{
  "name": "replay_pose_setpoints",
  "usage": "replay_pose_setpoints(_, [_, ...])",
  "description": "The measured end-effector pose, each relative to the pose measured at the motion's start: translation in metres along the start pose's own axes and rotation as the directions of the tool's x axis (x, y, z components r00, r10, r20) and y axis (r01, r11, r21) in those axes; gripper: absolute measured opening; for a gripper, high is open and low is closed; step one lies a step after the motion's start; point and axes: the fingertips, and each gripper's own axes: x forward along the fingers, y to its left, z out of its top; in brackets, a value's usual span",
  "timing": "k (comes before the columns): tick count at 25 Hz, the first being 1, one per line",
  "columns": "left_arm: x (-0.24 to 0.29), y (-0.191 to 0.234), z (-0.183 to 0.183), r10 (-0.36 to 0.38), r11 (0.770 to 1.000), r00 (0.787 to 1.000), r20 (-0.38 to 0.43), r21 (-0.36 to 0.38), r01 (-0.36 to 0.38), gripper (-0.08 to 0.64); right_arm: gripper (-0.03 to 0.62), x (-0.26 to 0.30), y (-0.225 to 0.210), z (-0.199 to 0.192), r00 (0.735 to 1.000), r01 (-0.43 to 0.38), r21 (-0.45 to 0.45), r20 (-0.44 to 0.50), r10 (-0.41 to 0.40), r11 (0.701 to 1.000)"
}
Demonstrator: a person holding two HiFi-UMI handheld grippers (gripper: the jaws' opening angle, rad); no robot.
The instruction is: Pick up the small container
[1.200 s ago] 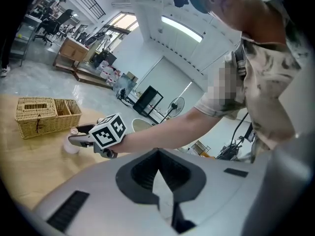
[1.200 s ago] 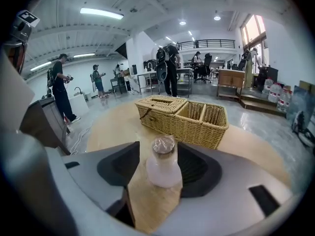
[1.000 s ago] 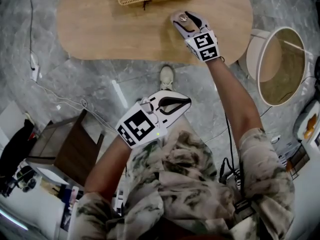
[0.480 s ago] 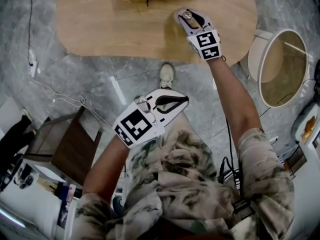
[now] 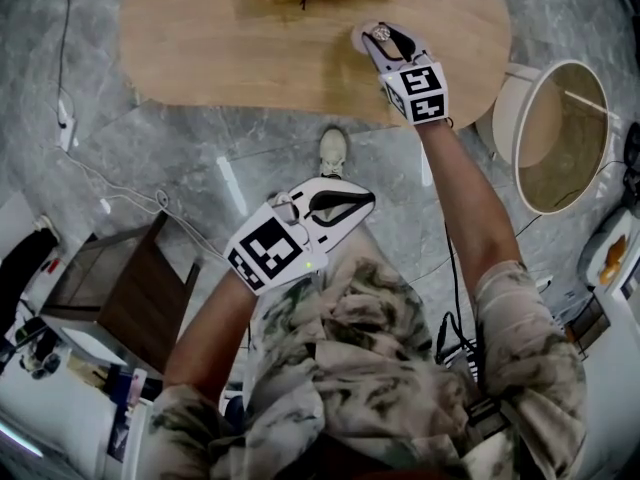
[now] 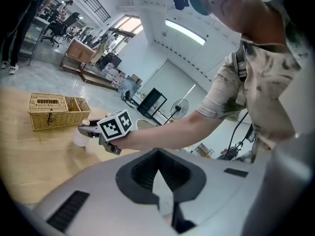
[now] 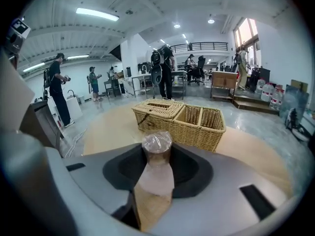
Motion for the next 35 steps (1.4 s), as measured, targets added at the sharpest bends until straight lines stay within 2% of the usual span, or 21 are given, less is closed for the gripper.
replay_pose_setpoints(9, [-0.030,-0.036,0.004,0.007,0.999,0.999,0.039,0.041,-0.009,0.021,0.158,-0.050,0.022,0.049,0.999,0.030,0.025,0.042,-0.031,0.999])
replay_pose_setpoints(20, [-0.075,-0.088,-0.002,-0.004,0.996,0.997,0.073,0.089,-0.003,0.021,0.157,-0.116,0.063,0.099,0.996,0.060,-0.005,0.064,-0.059,0.998])
replay_pose_setpoints(35, [-0.118,-0.169,-0.003,-0.013,0.991,0.994,0.111,0.132,-0.002,0.021,0.156,-0.211,0.123,0.164,0.995,0.042,-0.022,0.089,-0.040,0.999])
